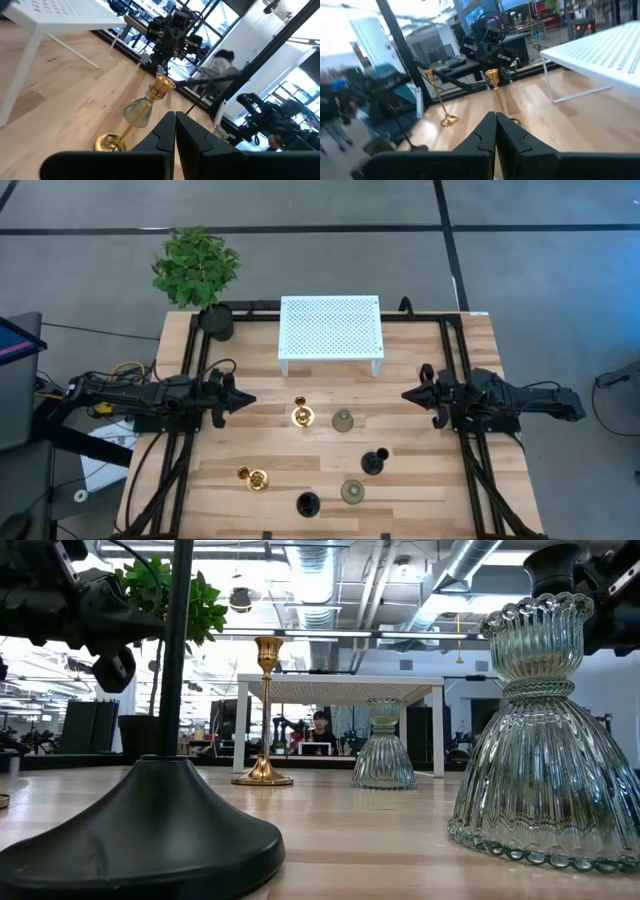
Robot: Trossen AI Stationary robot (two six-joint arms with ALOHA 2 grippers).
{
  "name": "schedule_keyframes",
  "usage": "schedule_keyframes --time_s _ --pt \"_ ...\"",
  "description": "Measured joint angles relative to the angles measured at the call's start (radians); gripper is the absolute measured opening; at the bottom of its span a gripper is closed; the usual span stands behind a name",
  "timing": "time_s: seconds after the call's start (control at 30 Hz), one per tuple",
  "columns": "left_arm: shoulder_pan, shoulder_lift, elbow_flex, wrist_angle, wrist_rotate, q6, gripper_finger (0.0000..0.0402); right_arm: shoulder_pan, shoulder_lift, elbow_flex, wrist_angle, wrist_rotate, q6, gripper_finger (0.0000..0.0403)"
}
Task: Pick & Place candle stick holders
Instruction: Put the top gold candle holder on the shelf
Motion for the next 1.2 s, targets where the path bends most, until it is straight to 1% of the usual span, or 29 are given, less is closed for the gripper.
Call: schedule_keyframes --time_s 0.13,0.3,0.5,0.6,0.77,0.87,0.97,1.07,1.2 --pt "0.000 0.000 0.000 0.007 0.000 -0.001 0.0012 0.000 0.000 0.000 0.007 0.000 0.098 0.0000" --pt "0.000 0.000 0.000 0.011 -0.001 0.000 0.0012 0.000 0.000 0.000 0.015 0.000 0.148 0.0000" --pt "0.000 0.000 0.000 0.011 -0.009 0.005 0.0012 0.000 0.000 0.000 0.041 0.002 0.152 0.0000" --pt "0.000 0.000 0.000 0.011 -0.061 -0.004 0.0012 0.000 0.000 0.000 0.073 0.049 0.151 0.0000" --pt "0.000 0.021 0.000 0.036 -0.072 0.001 0.0004 0.000 0.005 0.000 0.074 0.088 0.137 0.0000" --pt "0.000 0.075 0.002 0.078 -0.086 0.004 0.0004 0.000 0.022 0.015 0.046 0.112 0.137 0.0000" --pt "0.000 0.165 0.040 0.080 -0.088 0.032 0.0004 0.000 0.052 0.053 0.051 0.131 0.129 0.0000" --pt "0.000 0.288 0.107 0.085 -0.111 0.128 0.0004 0.001 0.096 0.087 0.043 0.144 0.082 0.0000" --pt "-0.001 0.462 0.210 0.091 -0.126 0.313 0.0003 0.000 0.165 0.145 0.005 0.200 0.030 0.0000"
